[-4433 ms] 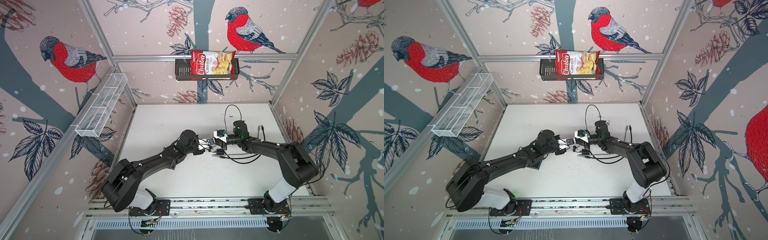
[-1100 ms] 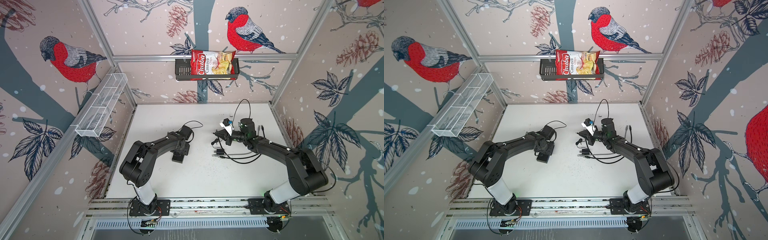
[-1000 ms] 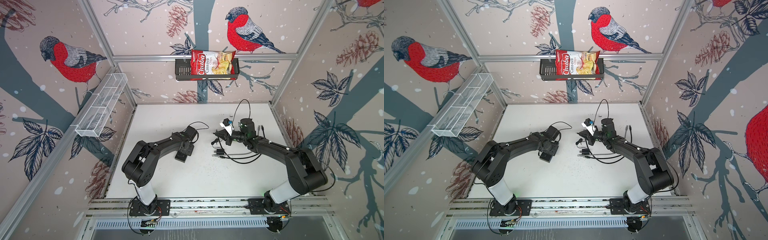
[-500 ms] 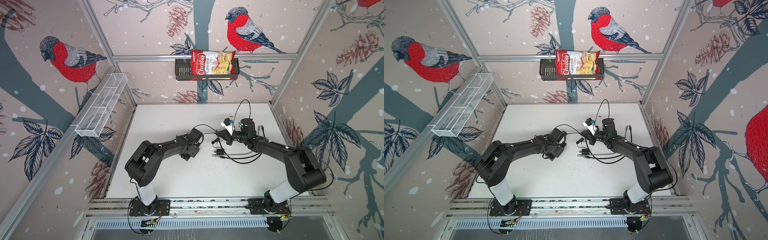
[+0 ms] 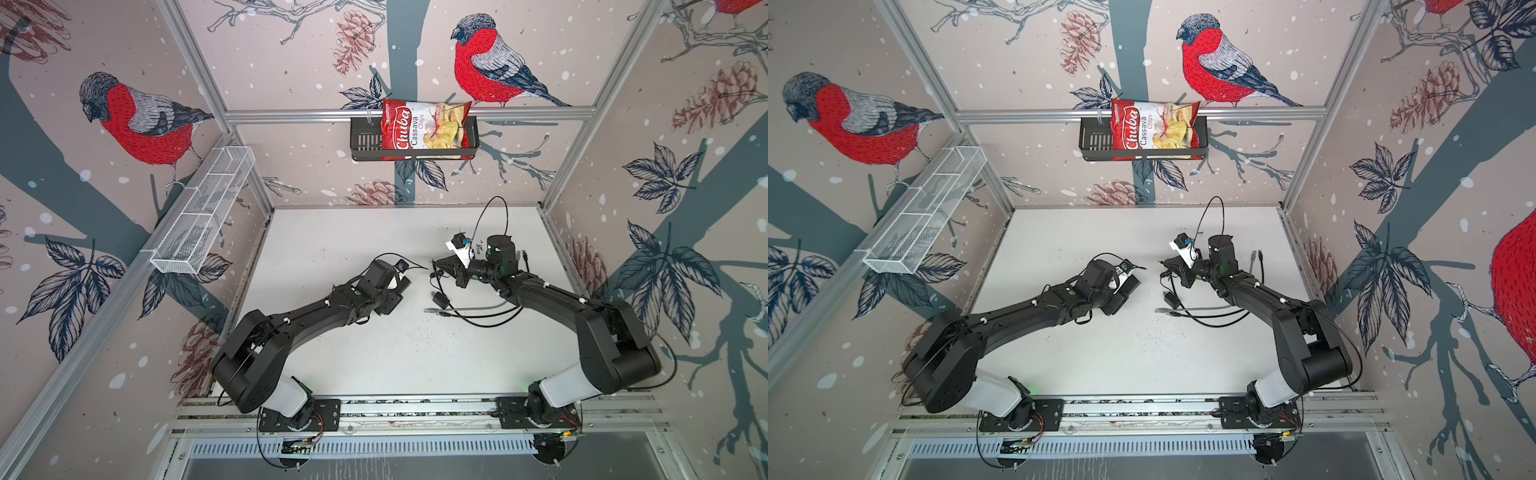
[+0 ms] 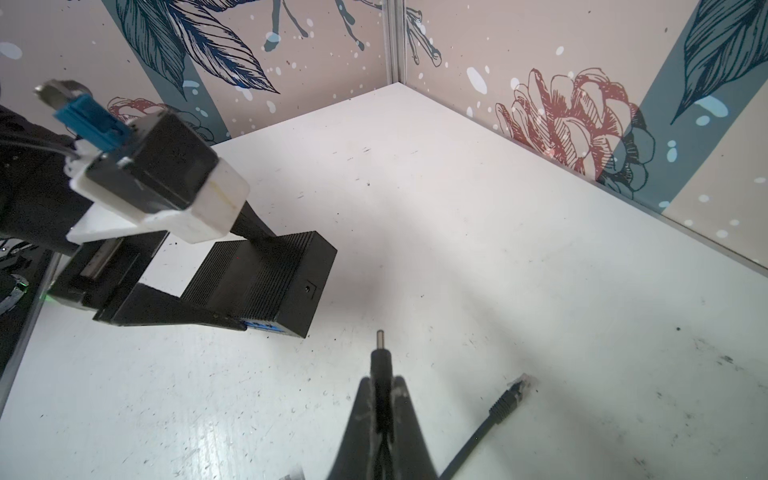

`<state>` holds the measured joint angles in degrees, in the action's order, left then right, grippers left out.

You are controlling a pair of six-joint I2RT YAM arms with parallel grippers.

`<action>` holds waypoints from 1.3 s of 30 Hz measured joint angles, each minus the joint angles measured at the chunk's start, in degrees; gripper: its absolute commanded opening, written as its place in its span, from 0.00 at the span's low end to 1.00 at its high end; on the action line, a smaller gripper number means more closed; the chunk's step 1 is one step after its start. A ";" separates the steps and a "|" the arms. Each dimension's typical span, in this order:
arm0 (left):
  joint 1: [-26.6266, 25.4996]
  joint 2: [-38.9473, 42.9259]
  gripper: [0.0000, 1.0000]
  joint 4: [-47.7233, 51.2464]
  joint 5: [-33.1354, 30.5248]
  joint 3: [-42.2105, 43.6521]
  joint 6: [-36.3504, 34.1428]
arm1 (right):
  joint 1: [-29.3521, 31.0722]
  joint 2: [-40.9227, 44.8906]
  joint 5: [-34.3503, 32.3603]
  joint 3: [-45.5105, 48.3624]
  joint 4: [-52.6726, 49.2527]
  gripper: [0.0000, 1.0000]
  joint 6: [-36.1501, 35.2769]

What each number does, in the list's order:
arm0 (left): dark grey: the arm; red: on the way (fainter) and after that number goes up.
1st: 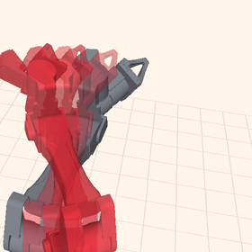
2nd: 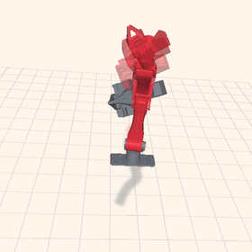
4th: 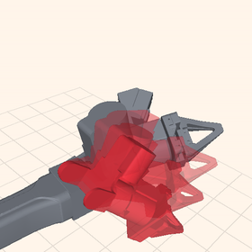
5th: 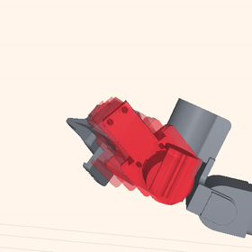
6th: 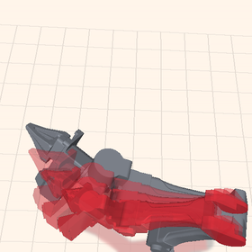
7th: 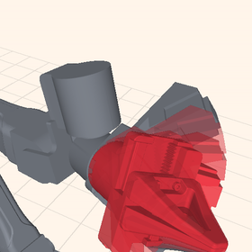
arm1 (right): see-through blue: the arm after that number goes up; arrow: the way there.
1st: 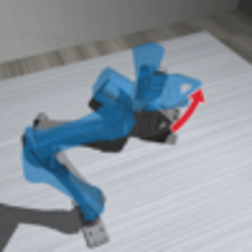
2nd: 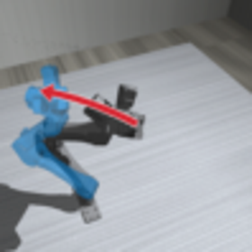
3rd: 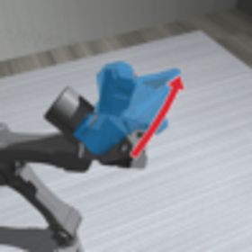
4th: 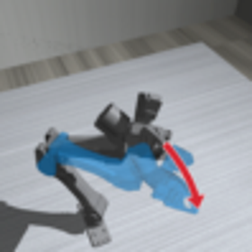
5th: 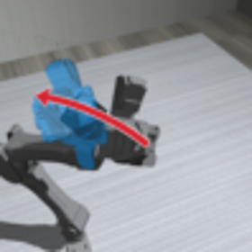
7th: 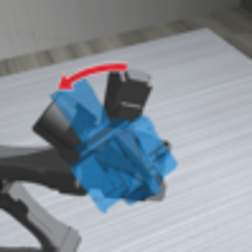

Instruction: Insert the plug into the switch port

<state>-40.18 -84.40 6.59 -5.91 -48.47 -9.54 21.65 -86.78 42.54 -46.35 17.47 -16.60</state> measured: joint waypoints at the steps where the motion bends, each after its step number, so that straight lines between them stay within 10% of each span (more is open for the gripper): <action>1: -0.07 0.76 0.00 -1.20 0.52 0.81 -0.92 | 0.28 0.57 -0.07 0.02 -0.52 0.00 -0.09; 19: -0.63 11.54 0.00 -25.14 13.57 16.85 -25.92 | 5.01 8.55 -1.55 1.92 -6.36 0.00 -2.82; 39: 2.29 11.50 0.00 -27.69 16.35 18.12 -42.10 | 7.76 12.63 -1.44 4.31 -13.66 0.00 -4.52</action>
<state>-37.89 -72.90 -21.10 10.44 -30.35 -51.64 29.41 -74.15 41.10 -42.04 3.81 -21.12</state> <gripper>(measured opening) 0.673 0.076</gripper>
